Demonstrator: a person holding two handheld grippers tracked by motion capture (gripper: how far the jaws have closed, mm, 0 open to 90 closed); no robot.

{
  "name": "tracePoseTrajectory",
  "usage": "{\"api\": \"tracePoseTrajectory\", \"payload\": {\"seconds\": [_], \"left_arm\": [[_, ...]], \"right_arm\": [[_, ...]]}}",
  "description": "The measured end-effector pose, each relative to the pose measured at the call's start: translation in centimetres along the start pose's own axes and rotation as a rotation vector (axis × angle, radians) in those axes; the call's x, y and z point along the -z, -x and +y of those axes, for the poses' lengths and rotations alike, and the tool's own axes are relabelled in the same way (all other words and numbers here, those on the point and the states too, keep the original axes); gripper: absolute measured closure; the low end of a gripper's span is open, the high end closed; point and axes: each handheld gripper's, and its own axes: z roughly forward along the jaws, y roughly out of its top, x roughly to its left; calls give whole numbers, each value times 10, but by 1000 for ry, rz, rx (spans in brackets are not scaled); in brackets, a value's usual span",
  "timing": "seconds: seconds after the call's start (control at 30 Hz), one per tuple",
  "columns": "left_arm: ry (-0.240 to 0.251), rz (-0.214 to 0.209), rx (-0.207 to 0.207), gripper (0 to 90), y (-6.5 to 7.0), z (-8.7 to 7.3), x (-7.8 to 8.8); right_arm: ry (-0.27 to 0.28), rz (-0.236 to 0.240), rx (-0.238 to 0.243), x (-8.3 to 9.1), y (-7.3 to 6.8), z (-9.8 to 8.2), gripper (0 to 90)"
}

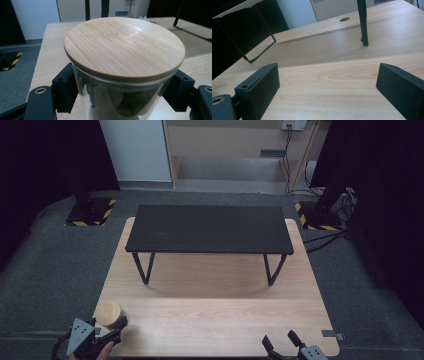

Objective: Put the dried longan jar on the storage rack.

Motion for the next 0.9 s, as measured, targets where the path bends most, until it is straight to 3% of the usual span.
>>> {"api": "tracePoseTrajectory", "payload": {"seconds": [0.03,0.07,0.47,0.5,0.67,0.9], "left_arm": [[7,-8,-5,242,-1,11,1],[7,-8,-5,242,-1,11,1],[57,-65,-42,243,-3,79,-1],[57,-65,-42,243,-3,79,-1],[79,-94,-85,243,1,110,-6],[96,-155,-81,243,-3,138,-18]], "right_arm": [[1,1,1,0,-1,0,50],[0,3,0,0,-1,0,50],[9,11,5,1,-3,1,51],[8,11,6,1,-3,1,51],[14,6,1,2,-2,0,51],[19,4,-1,3,0,1,52]]}}
